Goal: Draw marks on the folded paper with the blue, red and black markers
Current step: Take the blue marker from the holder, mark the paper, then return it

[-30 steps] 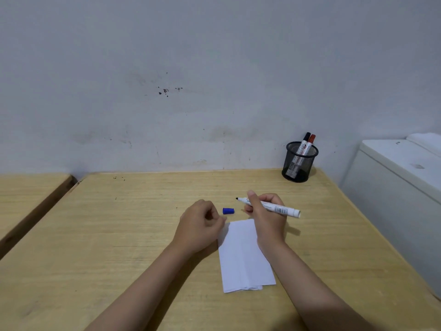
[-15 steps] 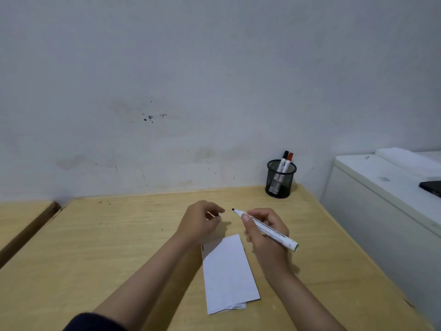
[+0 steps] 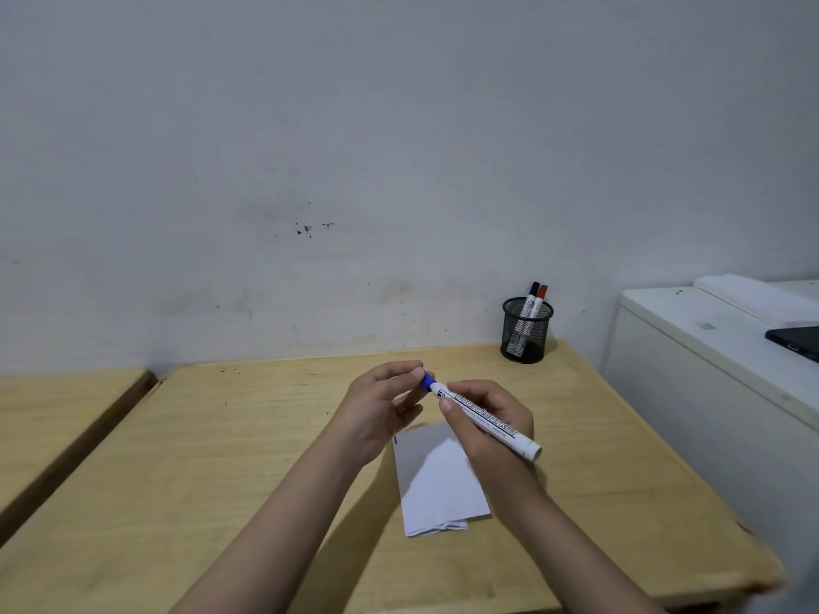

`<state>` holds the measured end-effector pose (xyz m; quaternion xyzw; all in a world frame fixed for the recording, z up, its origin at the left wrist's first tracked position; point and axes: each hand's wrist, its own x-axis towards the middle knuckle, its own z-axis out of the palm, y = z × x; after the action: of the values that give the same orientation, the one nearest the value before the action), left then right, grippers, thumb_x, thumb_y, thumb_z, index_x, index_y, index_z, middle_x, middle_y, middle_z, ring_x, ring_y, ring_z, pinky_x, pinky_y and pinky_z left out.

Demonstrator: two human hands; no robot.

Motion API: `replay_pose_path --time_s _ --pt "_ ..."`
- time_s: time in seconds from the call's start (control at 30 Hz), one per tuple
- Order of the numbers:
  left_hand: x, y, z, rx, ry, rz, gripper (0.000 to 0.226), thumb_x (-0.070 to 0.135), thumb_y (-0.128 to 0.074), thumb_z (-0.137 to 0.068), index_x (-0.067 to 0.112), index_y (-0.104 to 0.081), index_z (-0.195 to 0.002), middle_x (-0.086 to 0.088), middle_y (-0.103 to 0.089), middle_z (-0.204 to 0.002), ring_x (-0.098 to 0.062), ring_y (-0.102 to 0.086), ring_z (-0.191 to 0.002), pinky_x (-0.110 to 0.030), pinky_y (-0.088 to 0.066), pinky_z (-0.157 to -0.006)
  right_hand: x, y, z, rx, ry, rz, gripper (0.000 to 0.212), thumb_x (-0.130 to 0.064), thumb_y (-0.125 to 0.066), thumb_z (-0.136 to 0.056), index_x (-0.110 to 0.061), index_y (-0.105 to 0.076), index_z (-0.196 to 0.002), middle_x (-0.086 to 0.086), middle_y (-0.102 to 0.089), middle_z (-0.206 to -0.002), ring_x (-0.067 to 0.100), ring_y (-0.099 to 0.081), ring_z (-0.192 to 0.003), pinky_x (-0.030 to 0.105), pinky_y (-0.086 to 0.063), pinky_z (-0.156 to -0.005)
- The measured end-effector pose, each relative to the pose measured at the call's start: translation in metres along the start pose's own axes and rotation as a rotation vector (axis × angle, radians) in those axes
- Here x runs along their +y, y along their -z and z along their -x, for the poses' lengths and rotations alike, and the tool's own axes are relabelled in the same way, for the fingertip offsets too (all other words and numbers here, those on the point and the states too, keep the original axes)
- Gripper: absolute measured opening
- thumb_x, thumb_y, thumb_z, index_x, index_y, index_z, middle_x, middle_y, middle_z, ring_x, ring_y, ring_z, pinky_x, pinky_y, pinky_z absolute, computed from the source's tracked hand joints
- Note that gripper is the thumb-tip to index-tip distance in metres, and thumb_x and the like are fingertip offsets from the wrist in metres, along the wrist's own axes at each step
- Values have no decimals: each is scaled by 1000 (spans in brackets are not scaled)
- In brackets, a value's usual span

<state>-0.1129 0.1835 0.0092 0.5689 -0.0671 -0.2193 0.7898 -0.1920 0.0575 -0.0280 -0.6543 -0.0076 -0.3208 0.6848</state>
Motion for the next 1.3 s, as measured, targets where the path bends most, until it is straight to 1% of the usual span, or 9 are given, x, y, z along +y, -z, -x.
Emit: replay_pose_path --time_s 0.17,0.6,0.67,0.83,0.9,0.97,1.07,1.17,1.3 --pt "4 1 16 -25 -12 19 18 14 -69 -78 14 -68 -96 2 -73 -81 -11 -69 -75 -29 -51 -76 -14 -3 5 1 -27 -56 16 -6 -78 -75 -18 -73 -84 13 -71 -84 13 -65 -76 20 -51 -64" --pt "3 -12 40 70 -173 127 8 11 -68 -79 8 -69 -87 -1 -70 -70 -14 -63 -70 -25 -51 -71 -39 -6 5 -22 68 -27 11 0 -76 -74 -9 -70 -75 -11 -74 -70 1 -63 -64 14 -48 -60" --pt "1 -11 38 101 -189 127 5 11 -67 -80 10 -69 -85 -2 -70 -73 -13 -65 -71 -26 -50 -72 -37 -6 1 -19 -8 -27 11 -2 -77 -74 -8 -71 -80 -5 -73 -72 7 -65 -67 20 -53 -63" --pt "0 -16 25 263 -377 40 8 8 -69 -79 13 -70 -86 -8 -71 -85 -16 -69 -78 -28 -51 -76 -19 -14 5 -60 -504 -303 25 -2 -77 -72 -3 -67 -95 11 -69 -86 15 -65 -70 25 -57 -66" --pt "0 -16 17 326 -457 -34 8 9 -70 -78 16 -70 -83 -7 -72 -85 -19 -69 -83 -28 -51 -75 -19 -11 10 -113 -391 -25 20 -1 -79 -71 -3 -69 -89 10 -68 -71 12 -61 -59 23 -55 -60" --pt "2 -16 9 346 -507 -110 9 9 -71 -78 18 -71 -81 -6 -72 -83 -18 -68 -83 -24 -51 -74 -24 -1 8 -71 -97 190 15 1 -78 -71 -7 -70 -81 2 -64 -62 5 -58 -55 17 -51 -58" --pt "3 -22 -3 303 -531 -200 7 7 -72 -76 12 -72 -82 -6 -73 -80 -21 -71 -82 -24 -54 -75 -25 16 -14 22 334 584 23 -8 -78 -71 -15 -71 -92 -9 -67 -81 0 -60 -72 10 -45 -70" --pt "6 -34 -14 235 -537 -259 6 8 -75 -74 8 -72 -79 -8 -74 -78 -23 -72 -80 -29 -55 -77 -22 29 -36 -24 370 754 37 -13 -78 -73 -16 -69 -109 -5 -70 -94 12 -63 -81 22 -48 -76" --pt "9 -52 -37 175 -559 -273 6 8 -76 -72 8 -71 -75 -13 -74 -77 -28 -72 -79 -30 -55 -75 -15 38 -61 -100 338 759 40 -11 -73 -76 -22 -67 -115 -9 -70 -87 9 -65 -71 29 -53 -72"
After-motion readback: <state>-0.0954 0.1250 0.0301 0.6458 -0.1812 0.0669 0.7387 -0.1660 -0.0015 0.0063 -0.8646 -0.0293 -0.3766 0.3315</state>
